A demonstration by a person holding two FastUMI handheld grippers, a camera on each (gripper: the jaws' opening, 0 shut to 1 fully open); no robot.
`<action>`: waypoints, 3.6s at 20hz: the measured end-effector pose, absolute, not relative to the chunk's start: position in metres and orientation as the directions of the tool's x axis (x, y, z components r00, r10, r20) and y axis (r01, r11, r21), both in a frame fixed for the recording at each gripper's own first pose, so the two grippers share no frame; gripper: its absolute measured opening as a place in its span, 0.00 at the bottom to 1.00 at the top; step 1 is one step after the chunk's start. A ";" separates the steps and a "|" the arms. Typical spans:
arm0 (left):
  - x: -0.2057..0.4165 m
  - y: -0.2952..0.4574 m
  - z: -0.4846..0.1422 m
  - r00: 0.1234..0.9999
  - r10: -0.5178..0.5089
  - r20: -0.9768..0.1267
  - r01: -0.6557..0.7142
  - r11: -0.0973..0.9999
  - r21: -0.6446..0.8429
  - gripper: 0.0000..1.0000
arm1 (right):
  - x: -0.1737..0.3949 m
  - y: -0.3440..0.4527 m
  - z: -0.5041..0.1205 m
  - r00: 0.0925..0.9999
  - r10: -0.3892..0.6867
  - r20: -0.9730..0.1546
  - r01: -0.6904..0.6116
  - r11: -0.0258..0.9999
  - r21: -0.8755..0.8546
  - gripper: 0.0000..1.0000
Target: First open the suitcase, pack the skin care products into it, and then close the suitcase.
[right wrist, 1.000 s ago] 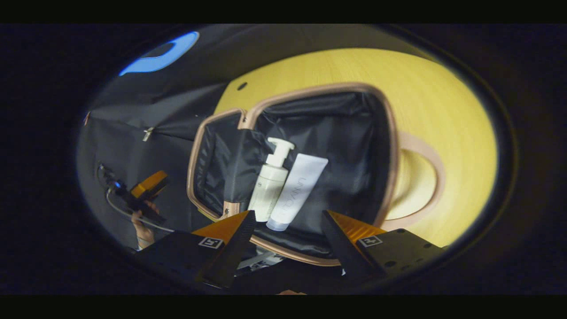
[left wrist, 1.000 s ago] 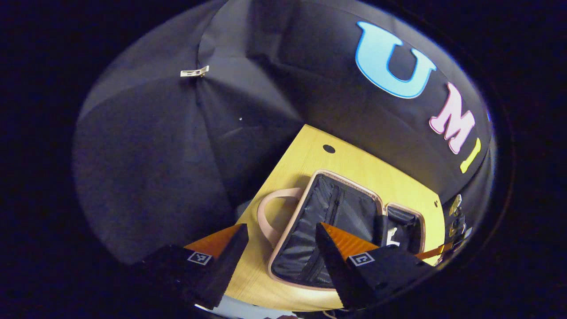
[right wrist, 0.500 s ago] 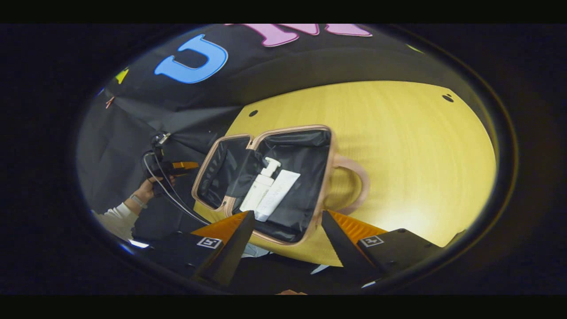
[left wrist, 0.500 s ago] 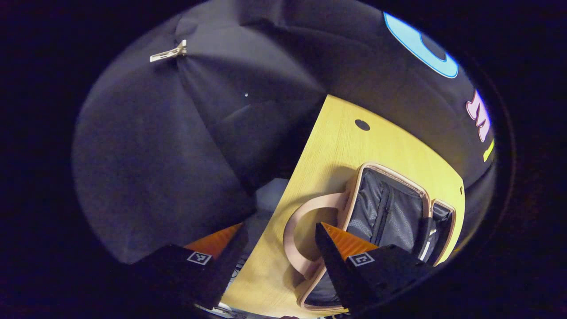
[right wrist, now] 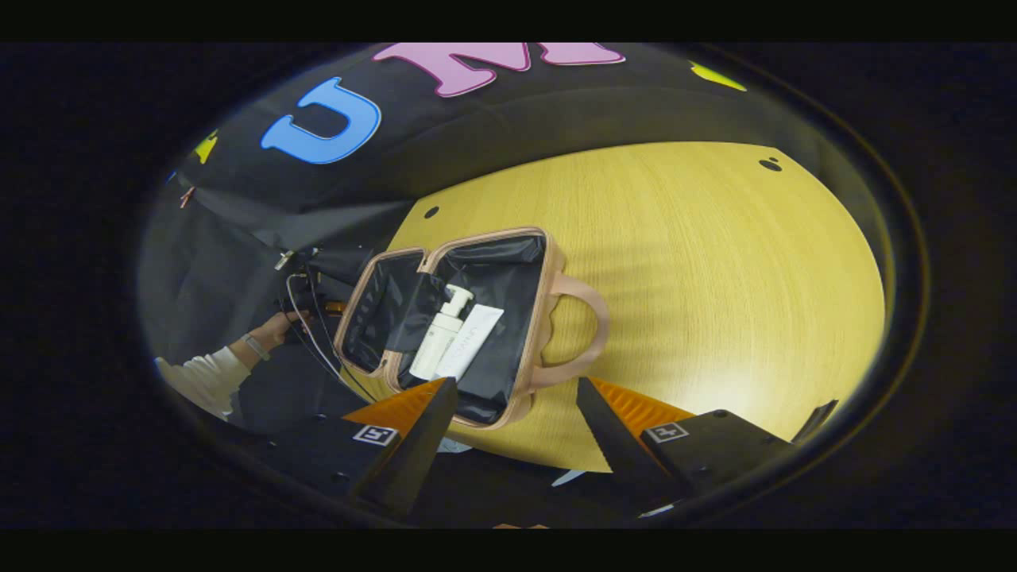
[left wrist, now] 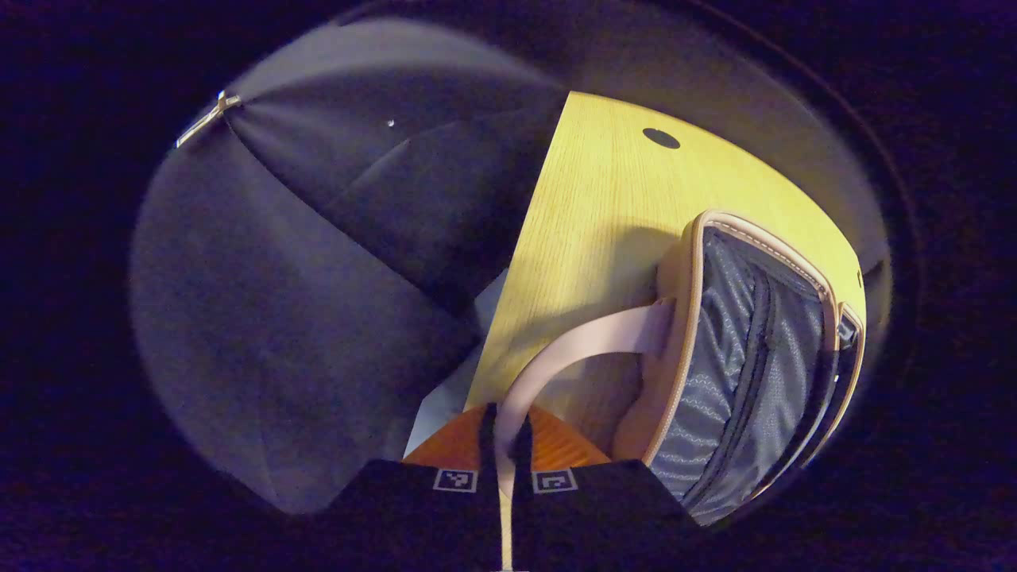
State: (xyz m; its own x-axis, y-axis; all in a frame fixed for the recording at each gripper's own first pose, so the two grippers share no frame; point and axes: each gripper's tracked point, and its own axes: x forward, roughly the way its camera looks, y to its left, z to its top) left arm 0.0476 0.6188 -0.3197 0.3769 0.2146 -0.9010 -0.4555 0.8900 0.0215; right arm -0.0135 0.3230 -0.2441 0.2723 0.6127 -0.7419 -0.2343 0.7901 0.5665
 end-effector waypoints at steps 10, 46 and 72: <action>0.044 0.563 -0.136 0.624 0.250 -0.740 -0.353 0.936 0.018 0.09 | -0.002 0.307 -0.219 0.341 0.672 -0.657 -0.322 0.740 0.590 0.96; 0.106 0.015 -0.158 0.804 -0.049 -0.592 0.185 0.968 0.171 0.69 | 0.012 0.088 -0.118 0.676 0.557 -0.482 -0.405 0.828 0.388 0.96; 0.042 0.045 0.096 0.976 0.204 0.077 -0.211 0.973 0.093 0.95 | 0.070 0.080 0.045 0.957 0.287 0.040 -0.287 0.958 0.006 0.98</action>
State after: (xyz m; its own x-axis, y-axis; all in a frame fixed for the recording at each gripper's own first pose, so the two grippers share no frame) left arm 0.0423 0.0454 0.0958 0.9759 0.2042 0.0767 -0.2110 0.9731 0.0929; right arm 0.0699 0.0798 0.0449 0.9571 0.2868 0.0403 -0.2873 0.9578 0.0064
